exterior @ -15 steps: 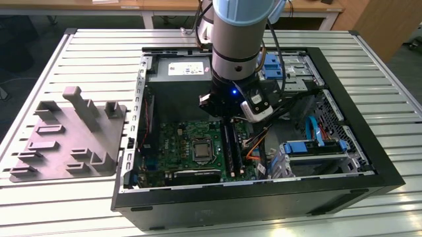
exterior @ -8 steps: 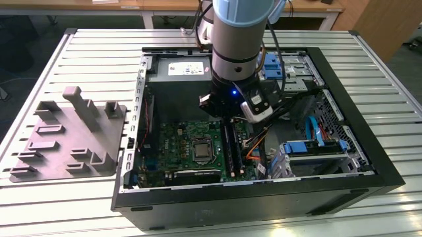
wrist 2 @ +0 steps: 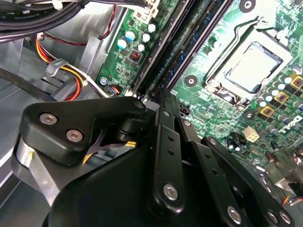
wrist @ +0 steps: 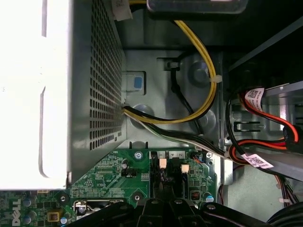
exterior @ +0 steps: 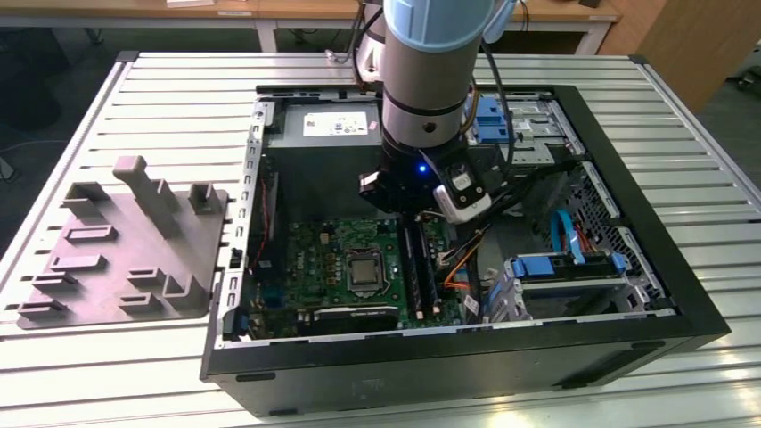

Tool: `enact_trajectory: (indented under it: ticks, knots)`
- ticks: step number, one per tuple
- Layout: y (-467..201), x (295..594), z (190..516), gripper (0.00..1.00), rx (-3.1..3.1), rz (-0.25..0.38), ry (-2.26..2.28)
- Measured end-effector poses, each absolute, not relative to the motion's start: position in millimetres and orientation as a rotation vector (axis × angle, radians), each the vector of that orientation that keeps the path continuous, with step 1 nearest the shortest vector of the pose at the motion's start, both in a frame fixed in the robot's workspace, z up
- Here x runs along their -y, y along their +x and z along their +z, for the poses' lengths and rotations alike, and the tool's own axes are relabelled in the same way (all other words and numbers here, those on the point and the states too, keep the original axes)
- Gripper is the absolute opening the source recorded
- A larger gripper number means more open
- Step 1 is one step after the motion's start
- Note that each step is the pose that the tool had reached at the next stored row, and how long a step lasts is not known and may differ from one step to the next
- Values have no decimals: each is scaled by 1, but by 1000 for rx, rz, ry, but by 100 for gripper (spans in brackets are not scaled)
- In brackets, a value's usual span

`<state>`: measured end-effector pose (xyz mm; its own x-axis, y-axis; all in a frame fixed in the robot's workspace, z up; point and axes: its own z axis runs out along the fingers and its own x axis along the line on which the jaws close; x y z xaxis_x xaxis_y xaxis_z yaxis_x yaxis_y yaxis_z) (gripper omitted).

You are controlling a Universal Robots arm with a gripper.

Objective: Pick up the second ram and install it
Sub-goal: 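Press down the second ram until it locks into place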

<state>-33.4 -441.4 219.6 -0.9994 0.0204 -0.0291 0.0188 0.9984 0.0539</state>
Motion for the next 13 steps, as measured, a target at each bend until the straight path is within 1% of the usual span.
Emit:
enact_trajectory:
  ticks: [13]
  knots:
    - [-33, 441, 218, 10, -3110, 84, 31]
